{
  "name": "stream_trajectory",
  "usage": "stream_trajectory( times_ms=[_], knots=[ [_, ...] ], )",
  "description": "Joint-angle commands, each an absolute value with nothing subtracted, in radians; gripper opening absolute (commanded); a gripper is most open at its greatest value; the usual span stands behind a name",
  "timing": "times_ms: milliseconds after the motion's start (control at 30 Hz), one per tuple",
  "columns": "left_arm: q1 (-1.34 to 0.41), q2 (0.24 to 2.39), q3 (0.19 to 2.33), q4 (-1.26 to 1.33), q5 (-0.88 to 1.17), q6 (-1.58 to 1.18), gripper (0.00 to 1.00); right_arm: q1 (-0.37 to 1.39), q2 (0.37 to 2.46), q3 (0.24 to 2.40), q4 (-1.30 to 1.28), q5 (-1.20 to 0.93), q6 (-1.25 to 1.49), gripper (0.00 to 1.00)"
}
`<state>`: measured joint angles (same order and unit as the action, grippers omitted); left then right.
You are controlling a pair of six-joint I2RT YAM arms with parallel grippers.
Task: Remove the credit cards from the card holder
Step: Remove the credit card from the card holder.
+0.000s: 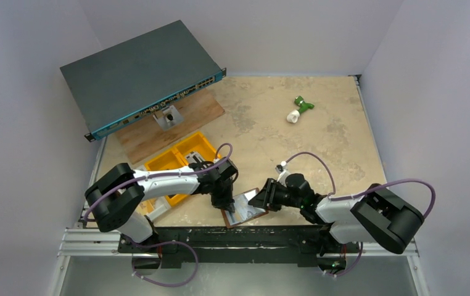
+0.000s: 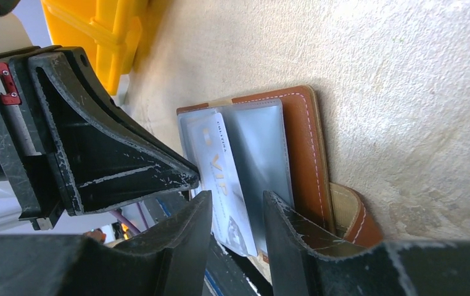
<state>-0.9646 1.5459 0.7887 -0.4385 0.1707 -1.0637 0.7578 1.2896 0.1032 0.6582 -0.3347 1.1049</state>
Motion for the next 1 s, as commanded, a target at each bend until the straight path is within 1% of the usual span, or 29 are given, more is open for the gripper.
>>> stream_trajectory(
  times_ms=[0, 100, 167, 300, 500, 600, 667, 833, 967],
  knots=[
    [-0.968, 1.631, 0.732, -0.526, 0.053, -1.037, 0.00, 0.755, 1.332, 0.106, 0.674, -0.346, 1.072, 0.36],
    [-0.968, 1.636, 0.733, -0.524, 0.054, -1.035, 0.00, 0.755, 1.354, 0.103, 0.701, -0.360, 1.075, 0.35],
    [-0.968, 1.638, 0.735, -0.525, 0.054, -1.035, 0.00, 0.755, 1.361, 0.101, 0.711, -0.366, 1.077, 0.31],
    [-0.968, 1.640, 0.736, -0.527, 0.055, -1.035, 0.00, 0.756, 1.350, 0.092, 0.707, -0.378, 1.084, 0.20],
    [-0.968, 1.641, 0.735, -0.539, 0.049, -1.036, 0.00, 0.755, 1.259, 0.090, 0.617, -0.328, 1.077, 0.11],
    [-0.967, 1.639, 0.730, -0.541, 0.049, -1.033, 0.00, 0.755, 1.212, 0.091, 0.561, -0.296, 1.074, 0.03],
    [-0.967, 1.638, 0.728, -0.544, 0.049, -1.029, 0.00, 0.751, 1.175, 0.088, 0.510, -0.269, 1.074, 0.00],
    [-0.965, 1.630, 0.715, -0.547, 0.050, -1.025, 0.00, 0.730, 1.042, 0.094, 0.361, -0.202, 1.052, 0.00],
    [-0.965, 1.628, 0.713, -0.546, 0.053, -1.019, 0.00, 0.724, 0.979, 0.112, 0.275, -0.175, 1.032, 0.00]
  ],
)
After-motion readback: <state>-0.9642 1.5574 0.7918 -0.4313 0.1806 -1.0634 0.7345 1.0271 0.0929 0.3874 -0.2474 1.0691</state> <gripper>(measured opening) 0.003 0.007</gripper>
